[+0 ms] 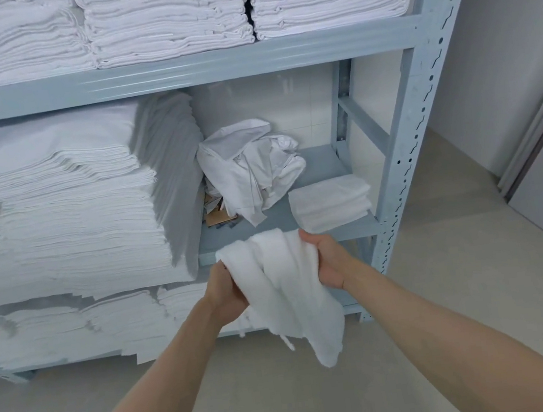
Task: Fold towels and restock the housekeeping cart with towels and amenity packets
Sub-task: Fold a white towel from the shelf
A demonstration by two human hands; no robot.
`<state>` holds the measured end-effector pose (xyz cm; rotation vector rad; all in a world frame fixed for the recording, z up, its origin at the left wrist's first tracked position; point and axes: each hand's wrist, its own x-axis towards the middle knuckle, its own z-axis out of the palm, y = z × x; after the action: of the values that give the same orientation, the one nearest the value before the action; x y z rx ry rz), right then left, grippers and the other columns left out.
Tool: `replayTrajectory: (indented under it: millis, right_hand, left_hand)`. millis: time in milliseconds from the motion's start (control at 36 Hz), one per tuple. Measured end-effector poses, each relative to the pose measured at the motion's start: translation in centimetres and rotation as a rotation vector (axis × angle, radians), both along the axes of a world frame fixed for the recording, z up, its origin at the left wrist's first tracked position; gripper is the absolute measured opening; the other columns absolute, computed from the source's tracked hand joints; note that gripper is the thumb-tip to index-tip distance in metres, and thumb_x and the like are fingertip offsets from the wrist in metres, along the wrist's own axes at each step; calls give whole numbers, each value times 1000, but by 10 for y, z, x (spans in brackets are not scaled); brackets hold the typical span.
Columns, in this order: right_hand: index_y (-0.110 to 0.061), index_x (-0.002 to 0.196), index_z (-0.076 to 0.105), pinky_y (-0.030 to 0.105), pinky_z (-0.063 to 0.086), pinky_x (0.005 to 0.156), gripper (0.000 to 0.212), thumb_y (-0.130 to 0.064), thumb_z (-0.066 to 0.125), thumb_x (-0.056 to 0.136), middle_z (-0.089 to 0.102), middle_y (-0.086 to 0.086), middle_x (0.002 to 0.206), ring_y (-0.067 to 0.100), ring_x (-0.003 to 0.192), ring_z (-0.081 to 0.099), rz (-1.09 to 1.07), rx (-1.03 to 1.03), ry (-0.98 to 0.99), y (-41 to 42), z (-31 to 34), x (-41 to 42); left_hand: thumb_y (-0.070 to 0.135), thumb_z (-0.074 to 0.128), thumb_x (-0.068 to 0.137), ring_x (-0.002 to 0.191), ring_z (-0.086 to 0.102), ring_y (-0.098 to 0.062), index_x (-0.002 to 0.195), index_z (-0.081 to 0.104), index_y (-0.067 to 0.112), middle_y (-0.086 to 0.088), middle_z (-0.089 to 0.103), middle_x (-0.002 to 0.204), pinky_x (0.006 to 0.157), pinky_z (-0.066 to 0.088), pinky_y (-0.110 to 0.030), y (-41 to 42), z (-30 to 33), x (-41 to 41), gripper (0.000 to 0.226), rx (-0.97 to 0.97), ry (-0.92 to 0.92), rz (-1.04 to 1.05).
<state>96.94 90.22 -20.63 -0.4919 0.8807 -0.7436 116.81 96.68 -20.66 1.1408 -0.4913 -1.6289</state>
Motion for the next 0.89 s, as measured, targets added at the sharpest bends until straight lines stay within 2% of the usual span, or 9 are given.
replayTrajectory:
  millis: [111, 194, 278, 333, 417, 528, 722, 806, 889]
  right_hand:
    - [0, 131, 59, 49, 42, 107, 43, -28, 57, 99, 63, 20, 130, 35, 123, 57, -120, 14, -31, -16, 9, -6]
    - [0, 128, 60, 46, 45, 104, 39, -26, 56, 100, 66, 18, 122, 33, 116, 60, -182, -3, -63, -24, 16, -15]
    - [-2, 130, 59, 46, 47, 100, 40, -29, 52, 102, 69, 18, 119, 33, 115, 62, -173, -27, -79, -30, 14, -28]
    - [-4, 125, 63, 45, 51, 91, 44, -39, 50, 101, 72, 16, 113, 32, 106, 68, -126, -52, -85, -29, 7, -38]
    - [-11, 126, 67, 47, 47, 103, 58, -57, 57, 93, 68, 14, 125, 32, 116, 65, 87, -32, 69, -15, -19, -52]
    - [-8, 127, 67, 46, 45, 106, 52, -44, 68, 91, 65, 14, 131, 30, 121, 62, 283, 0, 103, 2, -45, -60]
    - [0, 116, 69, 43, 48, 99, 35, -28, 59, 96, 68, 20, 121, 32, 106, 66, -124, 25, -17, -21, -27, -56]
    - [0, 109, 72, 42, 49, 97, 33, -27, 60, 95, 71, 19, 113, 32, 98, 68, -107, 48, 60, -27, -23, -57]
    - [-3, 122, 66, 44, 47, 103, 36, -22, 66, 92, 68, 19, 118, 34, 105, 64, -54, 39, 309, -33, -19, -61]
  left_hand:
    - [30, 44, 92, 99, 72, -34, 113, 73, 11, -15, 72, 118, 89, 52, -44, -2, -5, 4, 40, -1, 191, 120]
    - [45, 45, 95, 110, 69, -35, 127, 64, 6, -17, 69, 125, 94, 49, -47, -8, 1, 7, 54, -28, 289, 90]
    - [30, 53, 95, 115, 66, -34, 126, 68, 6, -17, 66, 129, 99, 47, -49, -13, 14, 6, 42, -110, 240, -7]
    - [17, 55, 95, 117, 65, -33, 119, 74, 10, -16, 66, 130, 97, 50, -49, -17, 21, 3, 31, -150, 192, -39]
    - [14, 58, 96, 118, 65, -31, 115, 76, 11, -14, 67, 129, 91, 56, -46, -20, 28, 0, 25, -153, 159, -33]
    - [16, 61, 95, 114, 68, -29, 110, 78, 11, -14, 70, 125, 89, 58, -42, -28, 34, 2, 23, -124, 101, -10]
    - [5, 59, 97, 99, 67, -36, 133, 57, -5, -26, 65, 124, 89, 55, -49, -40, 46, 20, 37, 67, -390, -54]
    - [9, 60, 98, 114, 63, -41, 136, 51, -3, -27, 62, 127, 98, 50, -56, -46, 46, 27, 41, 128, -562, -36]
    - [7, 58, 99, 113, 63, -42, 134, 50, -6, -28, 63, 125, 97, 51, -55, -47, 44, 39, 39, 167, -696, -29]
